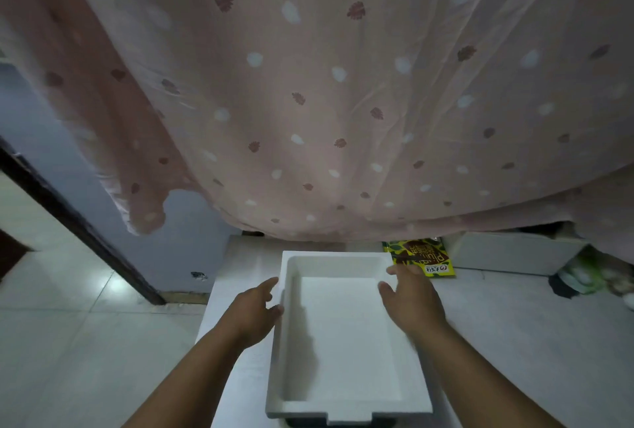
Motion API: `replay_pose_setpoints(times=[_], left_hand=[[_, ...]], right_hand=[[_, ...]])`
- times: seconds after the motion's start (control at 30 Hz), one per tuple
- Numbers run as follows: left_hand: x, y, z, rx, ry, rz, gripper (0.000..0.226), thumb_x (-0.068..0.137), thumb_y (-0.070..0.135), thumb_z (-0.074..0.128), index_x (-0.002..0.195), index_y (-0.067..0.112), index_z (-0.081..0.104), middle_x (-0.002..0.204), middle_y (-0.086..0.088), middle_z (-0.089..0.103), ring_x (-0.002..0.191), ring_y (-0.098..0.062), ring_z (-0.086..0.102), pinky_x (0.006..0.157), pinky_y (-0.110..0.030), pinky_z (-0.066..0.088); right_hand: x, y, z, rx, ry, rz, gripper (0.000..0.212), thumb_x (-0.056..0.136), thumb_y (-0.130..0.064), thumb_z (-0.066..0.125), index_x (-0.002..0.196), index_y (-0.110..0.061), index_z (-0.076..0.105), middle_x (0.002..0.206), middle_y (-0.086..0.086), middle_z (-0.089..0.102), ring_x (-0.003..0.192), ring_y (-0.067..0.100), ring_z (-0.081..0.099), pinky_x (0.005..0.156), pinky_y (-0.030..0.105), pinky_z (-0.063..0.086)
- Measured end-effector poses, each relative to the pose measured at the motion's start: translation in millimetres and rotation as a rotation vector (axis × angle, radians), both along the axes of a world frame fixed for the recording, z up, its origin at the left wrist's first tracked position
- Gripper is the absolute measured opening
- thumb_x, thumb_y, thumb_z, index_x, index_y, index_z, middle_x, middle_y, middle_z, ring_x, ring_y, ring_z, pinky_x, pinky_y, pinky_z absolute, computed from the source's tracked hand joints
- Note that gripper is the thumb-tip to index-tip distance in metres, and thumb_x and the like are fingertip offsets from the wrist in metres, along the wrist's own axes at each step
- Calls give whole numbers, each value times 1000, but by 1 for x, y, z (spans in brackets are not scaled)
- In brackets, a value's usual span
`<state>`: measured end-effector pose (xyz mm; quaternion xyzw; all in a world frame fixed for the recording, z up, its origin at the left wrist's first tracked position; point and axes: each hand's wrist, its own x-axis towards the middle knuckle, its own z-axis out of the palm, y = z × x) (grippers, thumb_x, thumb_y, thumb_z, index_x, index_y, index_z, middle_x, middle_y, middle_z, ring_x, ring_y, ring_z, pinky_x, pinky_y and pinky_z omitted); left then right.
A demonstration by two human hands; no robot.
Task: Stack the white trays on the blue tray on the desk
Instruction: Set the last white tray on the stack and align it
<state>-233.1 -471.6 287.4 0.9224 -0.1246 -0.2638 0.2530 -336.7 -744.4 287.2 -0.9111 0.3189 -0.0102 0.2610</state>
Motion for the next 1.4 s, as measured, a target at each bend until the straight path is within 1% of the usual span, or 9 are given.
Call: replay_pose_setpoints(times=[0.2, 0.37, 0.57, 0.67, 0.83, 1.03, 1.17, 1.27, 1.4], left_hand=[[4, 34, 21, -105, -40, 63, 40, 96, 38, 57, 135, 27, 58, 126, 4, 66, 110, -15, 63, 88, -25, 46], [16, 121, 29, -153, -33, 111, 24, 95, 31, 56, 80, 18, 70, 79, 1, 73, 76, -15, 70, 79, -37, 58], [19, 270, 33, -161, -63, 222, 40, 95, 35, 60, 73, 4, 71, 64, -6, 72, 54, -8, 65, 56, -21, 49], [22, 323, 32, -110, -50, 269, 51, 93, 46, 60, 62, 6, 69, 58, -4, 71, 52, -11, 63, 56, -22, 48], [23, 399, 22, -155, -5, 383, 38, 93, 35, 59, 61, 17, 48, 64, -2, 61, 71, -26, 71, 60, -29, 48], [45, 427, 11, -175, 62, 398, 36, 99, 33, 52, 77, 10, 68, 71, -5, 72, 66, -17, 68, 56, -22, 46], [69, 430, 5, -153, 86, 352, 53, 99, 46, 48, 65, 11, 68, 60, -7, 73, 59, -14, 66, 59, -24, 45], [98, 437, -2, -124, 91, 366, 56, 98, 49, 48, 60, 11, 66, 57, -6, 72, 58, -16, 67, 62, -26, 48], [144, 443, -6, -79, 112, 368, 58, 97, 49, 50, 55, 11, 63, 55, -7, 71, 55, -19, 67, 67, -30, 51]], right_hand=[[37, 68, 28, 81, -44, 261, 30, 94, -37, 58, 121, -25, 66, 122, -7, 62, 102, 14, 62, 88, 32, 52], [61, 153, 40, 144, 21, 269, 22, 87, -29, 52, 100, -31, 70, 98, -9, 69, 84, 13, 66, 78, 33, 58], [82, 297, 27, 152, 29, 322, 20, 95, -25, 54, 100, -28, 73, 91, -9, 64, 76, 12, 65, 69, 29, 56], [92, 349, 22, 154, 42, 348, 28, 97, -34, 54, 79, -18, 67, 78, -1, 68, 69, 17, 65, 69, 34, 56], [100, 422, 18, 148, 71, 397, 50, 97, -49, 51, 59, -18, 42, 59, -2, 48, 55, 16, 45, 55, 32, 36], [122, 454, 5, 225, 123, 411, 14, 93, -28, 54, 85, -35, 62, 91, -9, 68, 82, 12, 64, 75, 31, 55], [160, 468, -5, 281, 167, 386, 24, 93, -28, 50, 76, -23, 67, 81, 1, 70, 71, 16, 62, 66, 31, 51], [192, 480, -8, 317, 198, 404, 42, 96, -33, 50, 58, -16, 51, 58, 2, 50, 52, 13, 42, 53, 27, 35], [236, 493, -20, 381, 216, 419, 46, 94, -47, 48, 56, -23, 41, 68, 2, 48, 66, 20, 46, 58, 28, 35]])
